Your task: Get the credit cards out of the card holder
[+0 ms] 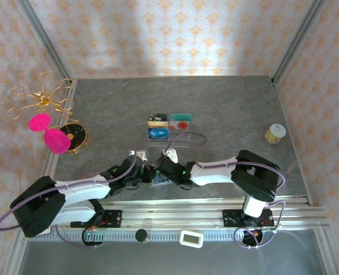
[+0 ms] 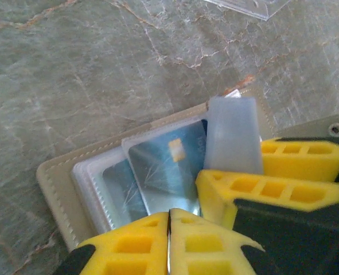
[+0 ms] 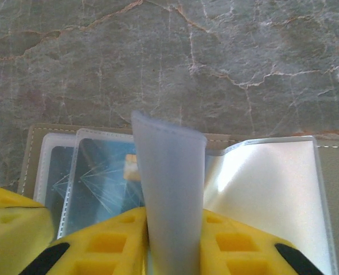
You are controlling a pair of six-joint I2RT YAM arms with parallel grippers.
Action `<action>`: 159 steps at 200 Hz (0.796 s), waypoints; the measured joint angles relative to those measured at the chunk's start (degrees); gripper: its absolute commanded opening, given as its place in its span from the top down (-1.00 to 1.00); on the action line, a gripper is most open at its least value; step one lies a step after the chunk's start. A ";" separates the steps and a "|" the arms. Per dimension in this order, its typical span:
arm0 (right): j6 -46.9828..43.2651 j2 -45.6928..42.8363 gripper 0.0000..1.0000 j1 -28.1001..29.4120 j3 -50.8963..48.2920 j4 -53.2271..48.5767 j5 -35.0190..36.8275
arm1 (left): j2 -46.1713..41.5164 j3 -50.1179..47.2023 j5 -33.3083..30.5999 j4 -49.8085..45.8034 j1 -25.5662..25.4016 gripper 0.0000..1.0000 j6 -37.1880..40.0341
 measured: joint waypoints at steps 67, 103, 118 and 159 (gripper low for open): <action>0.00 -0.11 0.53 0.00 -0.44 0.63 -0.17 | 2.99 1.99 -0.15 1.29 -0.81 1.00 0.72; 0.46 -0.42 0.34 -0.07 -0.96 0.48 -0.09 | 7.50 3.50 -0.66 1.25 -0.81 1.00 1.14; 1.11 -0.96 0.26 -0.17 -1.57 0.28 0.26 | 7.58 3.56 -0.63 1.25 -0.81 1.00 1.62; 3.43 -5.51 0.13 -0.39 -6.23 0.31 -0.09 | 7.58 3.63 -0.50 1.31 -0.81 1.00 2.45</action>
